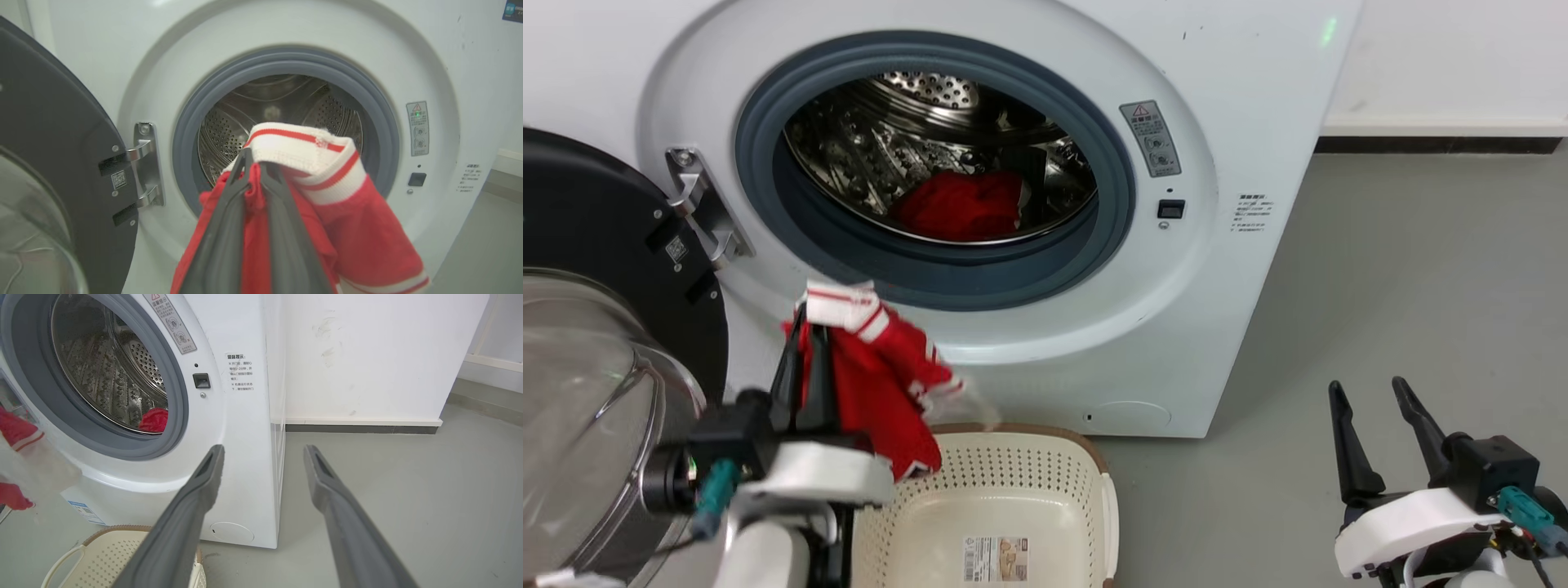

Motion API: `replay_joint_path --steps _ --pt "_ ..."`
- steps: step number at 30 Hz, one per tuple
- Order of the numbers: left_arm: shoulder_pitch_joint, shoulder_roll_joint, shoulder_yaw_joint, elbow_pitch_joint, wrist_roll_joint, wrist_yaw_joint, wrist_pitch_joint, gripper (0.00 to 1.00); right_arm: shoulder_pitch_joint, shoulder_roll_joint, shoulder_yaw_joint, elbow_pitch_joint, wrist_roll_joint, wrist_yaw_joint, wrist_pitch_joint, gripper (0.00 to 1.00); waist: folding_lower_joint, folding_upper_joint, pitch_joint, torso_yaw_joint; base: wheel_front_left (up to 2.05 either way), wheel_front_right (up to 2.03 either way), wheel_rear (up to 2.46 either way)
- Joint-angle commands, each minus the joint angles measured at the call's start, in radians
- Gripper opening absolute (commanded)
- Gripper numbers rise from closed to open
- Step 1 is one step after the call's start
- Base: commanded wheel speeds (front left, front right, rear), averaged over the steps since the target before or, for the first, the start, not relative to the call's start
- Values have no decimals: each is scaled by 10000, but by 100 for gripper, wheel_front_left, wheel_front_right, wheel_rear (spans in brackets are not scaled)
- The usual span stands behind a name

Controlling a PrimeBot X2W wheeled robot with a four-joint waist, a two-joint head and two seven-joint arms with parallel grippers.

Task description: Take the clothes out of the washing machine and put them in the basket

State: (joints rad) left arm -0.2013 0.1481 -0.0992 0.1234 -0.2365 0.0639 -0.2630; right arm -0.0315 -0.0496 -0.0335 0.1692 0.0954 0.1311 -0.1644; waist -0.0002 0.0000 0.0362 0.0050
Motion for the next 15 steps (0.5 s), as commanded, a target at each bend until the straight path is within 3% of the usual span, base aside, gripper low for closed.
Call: replay_joint_path --steps 1,9,15 --pt "627 -104 -125 -390 201 215 -25 0 89 -12 -56 -210 -39 -7 47 100 2 0 275 148 0 0 0" --pt "1726 -568 -245 108 116 413 -25 0 -205 -11 -140 -601 -168 -7 122 100 2 0 1169 564 0 0 0" --pt "1043 -865 -311 1393 -159 37 -27 0 -777 -14 -74 -981 -467 -7 232 100 2 0 2488 895 0 0 0"
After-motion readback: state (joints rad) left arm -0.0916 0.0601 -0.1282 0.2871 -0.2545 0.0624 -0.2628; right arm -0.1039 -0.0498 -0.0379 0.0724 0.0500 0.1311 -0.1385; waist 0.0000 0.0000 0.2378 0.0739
